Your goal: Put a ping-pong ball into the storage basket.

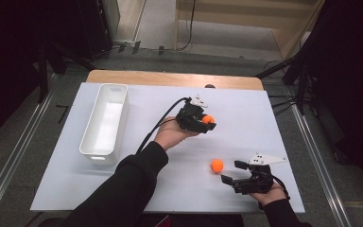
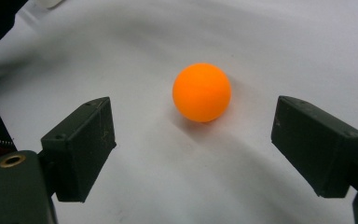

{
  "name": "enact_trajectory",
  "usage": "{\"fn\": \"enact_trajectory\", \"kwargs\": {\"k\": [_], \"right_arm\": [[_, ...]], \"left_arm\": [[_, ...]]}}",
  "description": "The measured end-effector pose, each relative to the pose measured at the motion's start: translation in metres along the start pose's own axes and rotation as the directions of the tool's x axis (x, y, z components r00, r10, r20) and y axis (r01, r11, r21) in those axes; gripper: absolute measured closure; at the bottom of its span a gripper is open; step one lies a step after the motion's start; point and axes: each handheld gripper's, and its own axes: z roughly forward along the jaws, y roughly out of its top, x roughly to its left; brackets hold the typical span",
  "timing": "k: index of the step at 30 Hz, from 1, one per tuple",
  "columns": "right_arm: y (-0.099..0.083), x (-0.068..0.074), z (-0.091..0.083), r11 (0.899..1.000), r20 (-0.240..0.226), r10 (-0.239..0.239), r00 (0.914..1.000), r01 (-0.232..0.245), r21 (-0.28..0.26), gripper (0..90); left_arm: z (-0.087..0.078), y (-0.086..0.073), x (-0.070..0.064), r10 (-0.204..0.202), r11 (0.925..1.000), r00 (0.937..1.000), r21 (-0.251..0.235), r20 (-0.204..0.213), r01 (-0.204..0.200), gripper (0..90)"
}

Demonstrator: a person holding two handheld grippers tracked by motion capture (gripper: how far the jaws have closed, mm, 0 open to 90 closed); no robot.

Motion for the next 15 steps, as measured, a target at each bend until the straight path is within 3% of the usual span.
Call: {"fn": "enact_trajectory", "kwargs": {"k": [7, 15], "right_arm": [[0.0, -0.002, -0.001, 1.0, 0.004, 0.002, 1.0, -0.002, 0.004, 12.0], [0.0, -0.001, -0.001, 1.0, 0.003, 0.003, 1.0, -0.003, 0.004, 12.0]], "left_arm": [[-0.012, -0.003, -0.002, -0.019, 0.9998, 0.9998, -0.004, 0.01, 0.019, 50.6], [-0.019, -0.008, -0.007, -0.003, 1.0, 0.9998, -0.007, 0.022, 0.003, 50.5]]}}
